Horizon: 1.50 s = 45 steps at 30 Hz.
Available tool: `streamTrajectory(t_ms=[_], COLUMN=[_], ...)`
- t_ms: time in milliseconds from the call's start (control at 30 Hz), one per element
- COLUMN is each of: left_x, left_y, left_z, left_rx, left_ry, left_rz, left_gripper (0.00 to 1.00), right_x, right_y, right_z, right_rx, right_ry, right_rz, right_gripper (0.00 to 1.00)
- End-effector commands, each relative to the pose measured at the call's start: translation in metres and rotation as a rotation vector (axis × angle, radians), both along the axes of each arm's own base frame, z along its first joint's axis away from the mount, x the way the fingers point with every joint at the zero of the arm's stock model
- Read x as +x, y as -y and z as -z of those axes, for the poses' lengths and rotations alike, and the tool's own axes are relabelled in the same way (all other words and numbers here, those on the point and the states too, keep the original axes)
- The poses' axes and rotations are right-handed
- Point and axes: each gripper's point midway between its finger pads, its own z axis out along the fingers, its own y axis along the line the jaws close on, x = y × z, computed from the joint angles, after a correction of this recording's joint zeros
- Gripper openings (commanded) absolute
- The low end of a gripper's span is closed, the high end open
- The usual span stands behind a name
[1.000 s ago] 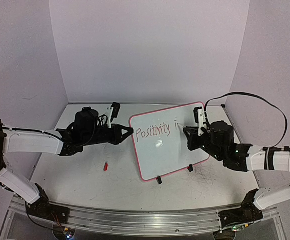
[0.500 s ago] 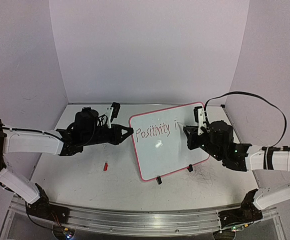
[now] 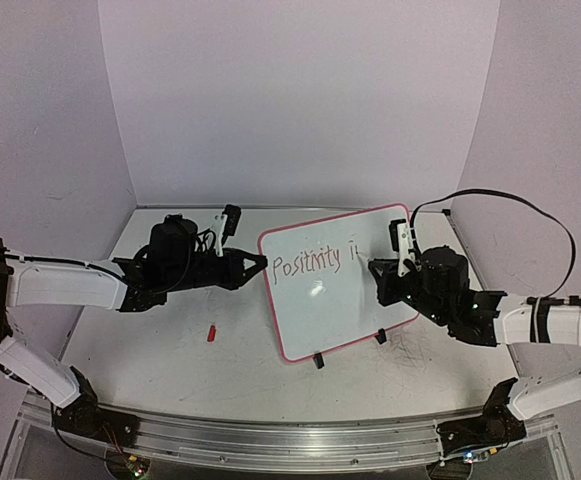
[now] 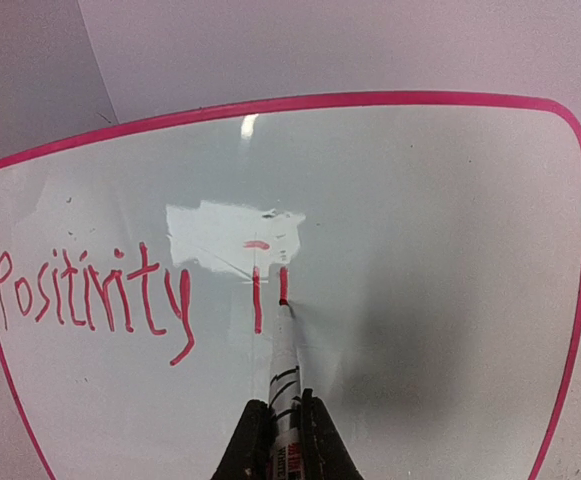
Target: Write a sentence on the whiteboard
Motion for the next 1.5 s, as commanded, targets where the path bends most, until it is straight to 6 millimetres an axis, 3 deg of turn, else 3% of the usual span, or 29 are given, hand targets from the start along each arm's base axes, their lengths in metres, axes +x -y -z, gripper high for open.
streamTrajectory(t_ms=[0,167,567,967,1467], left_x=[0.009,0.009,0.008,0.008,0.007], left_y=[-0.002,-0.002,-0.001,-0.001,-0.004], left_z=[-0.018,-0.018,-0.019,-0.015,-0.015], left_rx=[0.004,0.002,0.001,0.008,0.008], left_ry=[0.059,0.059,0.059,0.055,0.057], left_rz=[-0.032,-0.032,-0.03,-0.029,-0.033], left_gripper=[0.0,0.0,0.0,0.0,0.0], right_x=[-0.005,-0.008,0.008,0.016,0.02], right_y=[0.004,0.006,-0.003,-0.004,0.003], right_z=[0.006,0.01,-0.012,-0.022,-0.022], right_rx=[0.017,0.024,0.043,0.041,0.041], right_ry=[-0.028,-0.039,0.022,0.049,0.041], right_rz=[-0.005,-0.004,0.018,0.045,0.098], right_gripper=[0.0,0.0,0.0,0.0,0.0])
